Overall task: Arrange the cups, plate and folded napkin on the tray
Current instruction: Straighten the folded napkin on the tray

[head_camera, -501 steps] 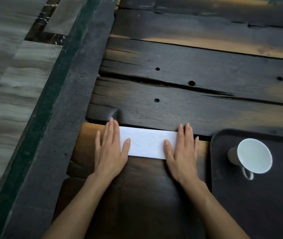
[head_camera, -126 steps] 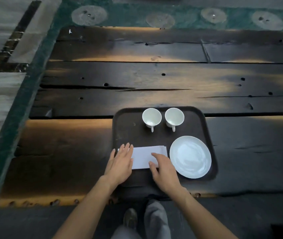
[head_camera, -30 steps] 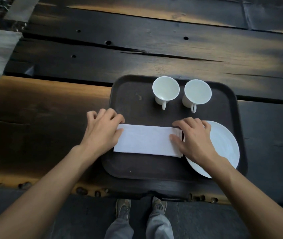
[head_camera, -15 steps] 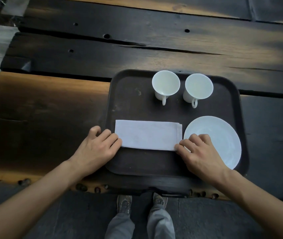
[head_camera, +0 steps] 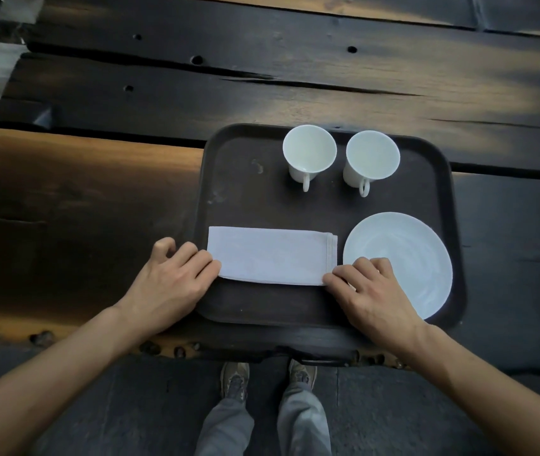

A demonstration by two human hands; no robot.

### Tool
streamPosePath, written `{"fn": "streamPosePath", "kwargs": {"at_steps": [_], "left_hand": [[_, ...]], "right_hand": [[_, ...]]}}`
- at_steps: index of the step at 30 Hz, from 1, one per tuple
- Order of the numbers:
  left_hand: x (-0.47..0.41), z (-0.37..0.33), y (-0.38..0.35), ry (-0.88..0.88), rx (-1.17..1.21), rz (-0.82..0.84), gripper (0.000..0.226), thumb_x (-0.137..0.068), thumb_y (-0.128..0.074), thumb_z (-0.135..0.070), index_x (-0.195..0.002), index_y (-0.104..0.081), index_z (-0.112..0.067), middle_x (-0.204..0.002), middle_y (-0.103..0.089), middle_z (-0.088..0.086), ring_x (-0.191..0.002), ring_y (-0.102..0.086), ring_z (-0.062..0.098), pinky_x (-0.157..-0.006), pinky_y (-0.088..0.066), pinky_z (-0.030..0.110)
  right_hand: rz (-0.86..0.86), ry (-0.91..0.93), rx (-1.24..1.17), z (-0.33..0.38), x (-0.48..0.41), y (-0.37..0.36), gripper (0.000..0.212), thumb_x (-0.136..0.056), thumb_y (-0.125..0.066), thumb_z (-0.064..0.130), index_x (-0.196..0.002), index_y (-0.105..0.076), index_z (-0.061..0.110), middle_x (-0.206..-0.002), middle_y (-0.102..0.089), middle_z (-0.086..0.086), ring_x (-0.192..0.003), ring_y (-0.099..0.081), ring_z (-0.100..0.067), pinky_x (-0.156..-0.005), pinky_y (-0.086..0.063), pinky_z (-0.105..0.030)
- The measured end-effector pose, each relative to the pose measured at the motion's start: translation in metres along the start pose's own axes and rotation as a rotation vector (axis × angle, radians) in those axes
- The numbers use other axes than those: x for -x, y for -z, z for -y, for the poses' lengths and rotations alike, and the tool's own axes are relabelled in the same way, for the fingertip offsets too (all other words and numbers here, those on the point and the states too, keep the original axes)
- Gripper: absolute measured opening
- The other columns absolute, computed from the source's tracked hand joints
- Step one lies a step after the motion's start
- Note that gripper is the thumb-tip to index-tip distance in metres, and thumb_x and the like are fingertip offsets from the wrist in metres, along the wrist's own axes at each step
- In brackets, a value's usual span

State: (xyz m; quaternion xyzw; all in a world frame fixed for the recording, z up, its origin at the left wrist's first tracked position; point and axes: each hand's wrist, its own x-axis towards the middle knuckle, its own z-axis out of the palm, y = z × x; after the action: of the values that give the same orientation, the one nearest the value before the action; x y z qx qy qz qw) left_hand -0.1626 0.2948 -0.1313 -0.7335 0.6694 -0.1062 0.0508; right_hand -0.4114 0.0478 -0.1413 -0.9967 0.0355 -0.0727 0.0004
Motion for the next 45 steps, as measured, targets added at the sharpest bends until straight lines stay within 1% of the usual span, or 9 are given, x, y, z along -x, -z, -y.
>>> {"fn": "streamPosePath", "kwargs": {"at_steps": [4, 8, 10, 15, 17, 21, 27, 34, 45], "left_hand": [[-0.006, -0.016, 0.008, 0.104, 0.216, 0.032, 0.035, -0.099, -0.052, -0.037, -0.11, -0.069, -0.009, -0.114, -0.068, 0.014, -0.101, -0.065, 0.035, -0.084, -0.041, 0.047], [-0.03, -0.055, 0.015, 0.097, 0.449, 0.01, 0.047, -0.104, -0.047, -0.032, -0.14, -0.058, -0.004, -0.149, -0.053, 0.016, -0.139, -0.049, 0.035, -0.111, -0.043, 0.046], [-0.049, -0.072, 0.019, 0.148, 0.489, 0.032, 0.048, -0.103, -0.049, -0.029, -0.143, -0.055, -0.005, -0.153, -0.05, 0.015, -0.142, -0.046, 0.036, -0.113, -0.042, 0.048], [-0.107, -0.122, 0.038, 0.503, 0.95, 0.09, 0.028, -0.096, -0.063, -0.024, -0.123, -0.068, -0.015, -0.099, -0.07, -0.005, -0.088, -0.067, 0.016, -0.084, -0.056, 0.04], [-0.129, -0.136, 0.041, 0.729, 1.116, 0.21, 0.031, -0.095, -0.063, -0.035, -0.123, -0.067, -0.023, -0.09, -0.07, -0.015, -0.082, -0.067, 0.006, -0.087, -0.055, 0.034], [-0.15, -0.145, 0.038, 0.925, 1.17, 0.263, 0.024, -0.091, -0.065, -0.039, -0.111, -0.069, -0.026, -0.09, -0.073, -0.011, -0.082, -0.07, 0.014, -0.085, -0.057, 0.038], [-0.164, -0.149, 0.028, 0.878, 1.033, 0.306, 0.011, -0.09, -0.065, -0.041, -0.094, -0.067, -0.031, -0.077, -0.069, -0.016, -0.076, -0.065, 0.008, -0.075, -0.054, 0.033], [-0.187, -0.145, 0.023, 0.903, 0.97, 0.328, 0.017, -0.092, -0.065, -0.032, -0.075, -0.067, -0.028, -0.057, -0.067, -0.01, -0.068, -0.063, 0.004, -0.062, -0.046, 0.022], [-0.195, -0.144, 0.027, 0.928, 0.935, 0.292, 0.015, -0.085, -0.069, -0.042, -0.077, -0.065, -0.03, -0.066, -0.068, -0.019, -0.071, -0.063, -0.001, -0.056, -0.041, 0.012]], "right_hand": [[0.009, -0.043, -0.152, 0.001, 0.005, 0.008, 0.024, -0.096, -0.064, 0.03, -0.113, -0.071, 0.014, -0.104, -0.07, 0.002, -0.083, -0.061, -0.027, -0.072, -0.043, -0.04], [-0.064, -0.133, -0.34, -0.003, 0.028, 0.013, 0.03, -0.095, -0.066, 0.025, -0.122, -0.071, 0.012, -0.127, -0.069, 0.003, -0.105, -0.064, -0.021, -0.087, -0.047, -0.04], [-0.11, -0.245, -0.391, -0.014, 0.043, 0.016, 0.032, -0.093, -0.066, 0.024, -0.121, -0.072, 0.01, -0.127, -0.069, 0.0, -0.111, -0.064, -0.02, -0.094, -0.046, -0.036], [-0.191, -0.651, -0.31, -0.065, 0.072, 0.025, 0.03, -0.088, -0.071, 0.008, -0.118, -0.072, 0.008, -0.113, -0.07, -0.008, -0.095, -0.066, -0.029, -0.085, -0.054, -0.039], [-0.108, -0.798, -0.287, -0.088, 0.08, 0.029, 0.035, -0.087, -0.072, 0.009, -0.122, -0.069, 0.014, -0.109, -0.069, -0.007, -0.087, -0.066, -0.031, -0.08, -0.052, -0.038], [-0.008, -0.897, -0.307, -0.118, 0.081, 0.031, 0.032, -0.088, -0.073, 0.016, -0.12, -0.071, 0.011, -0.098, -0.067, -0.005, -0.09, -0.066, -0.032, -0.08, -0.05, -0.037], [0.081, -0.876, -0.379, -0.129, 0.075, 0.029, 0.011, -0.09, -0.069, 0.027, -0.094, -0.078, 0.022, -0.078, -0.054, 0.006, -0.081, -0.057, -0.023, -0.072, -0.037, -0.029], [0.154, -1.024, -0.395, -0.128, 0.08, 0.03, 0.025, -0.084, -0.067, 0.034, -0.063, -0.068, 0.022, -0.057, -0.059, 0.007, -0.065, -0.056, -0.025, -0.061, -0.038, -0.03], [0.043, -1.037, -0.503, -0.142, 0.071, 0.042, 0.018, -0.085, -0.072, 0.037, -0.097, -0.073, 0.023, -0.068, -0.064, 0.018, -0.072, -0.065, -0.016, -0.072, -0.049, -0.03]]}}
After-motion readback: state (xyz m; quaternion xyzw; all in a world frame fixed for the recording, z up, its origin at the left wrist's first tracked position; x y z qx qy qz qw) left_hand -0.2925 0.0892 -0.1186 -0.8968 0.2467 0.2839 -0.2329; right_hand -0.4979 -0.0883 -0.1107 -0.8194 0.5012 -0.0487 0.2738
